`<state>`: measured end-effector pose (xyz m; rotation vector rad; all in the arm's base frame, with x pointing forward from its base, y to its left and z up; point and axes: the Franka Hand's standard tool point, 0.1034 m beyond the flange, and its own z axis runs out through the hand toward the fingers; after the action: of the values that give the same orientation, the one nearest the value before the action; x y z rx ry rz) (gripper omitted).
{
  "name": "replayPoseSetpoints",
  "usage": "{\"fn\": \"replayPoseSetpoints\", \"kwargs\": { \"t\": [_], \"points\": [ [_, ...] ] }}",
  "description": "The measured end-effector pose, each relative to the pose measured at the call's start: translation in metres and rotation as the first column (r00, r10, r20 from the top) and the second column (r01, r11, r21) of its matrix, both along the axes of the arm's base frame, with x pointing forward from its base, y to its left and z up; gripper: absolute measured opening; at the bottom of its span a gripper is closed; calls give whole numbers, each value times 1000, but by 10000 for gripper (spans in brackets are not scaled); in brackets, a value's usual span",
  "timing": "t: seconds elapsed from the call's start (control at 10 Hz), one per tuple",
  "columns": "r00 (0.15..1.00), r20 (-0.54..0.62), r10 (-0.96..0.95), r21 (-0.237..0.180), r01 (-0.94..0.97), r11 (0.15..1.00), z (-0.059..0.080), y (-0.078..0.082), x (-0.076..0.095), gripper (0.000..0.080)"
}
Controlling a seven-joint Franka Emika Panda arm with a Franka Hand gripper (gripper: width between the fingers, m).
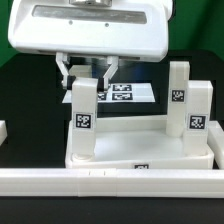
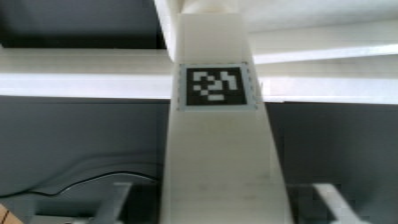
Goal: Assemble desk
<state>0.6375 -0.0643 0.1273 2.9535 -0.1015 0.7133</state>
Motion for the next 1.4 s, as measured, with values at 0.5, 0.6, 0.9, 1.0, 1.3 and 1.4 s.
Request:
{"fn": "replayPoseSetpoints", "kwargs": {
  "t": [0.5,0.6,0.9,1.0,1.3,1.4],
  "points": [
    [1000,-3,-4,-1,4,1000,-2,-3,-1,646],
    [1000,-4,-5,0,5,1000,-1,-4,-1,646],
    [999,-39,-8,41,9,999,19,-3,6,649],
    [998,-64,-6,48,10,999,12,-1,2,649],
    [984,-177,-11,88,27,996,-3,1,-8,649],
    [968,-249,1,103,26,994,-4,1,-6,649]
  ]
}}
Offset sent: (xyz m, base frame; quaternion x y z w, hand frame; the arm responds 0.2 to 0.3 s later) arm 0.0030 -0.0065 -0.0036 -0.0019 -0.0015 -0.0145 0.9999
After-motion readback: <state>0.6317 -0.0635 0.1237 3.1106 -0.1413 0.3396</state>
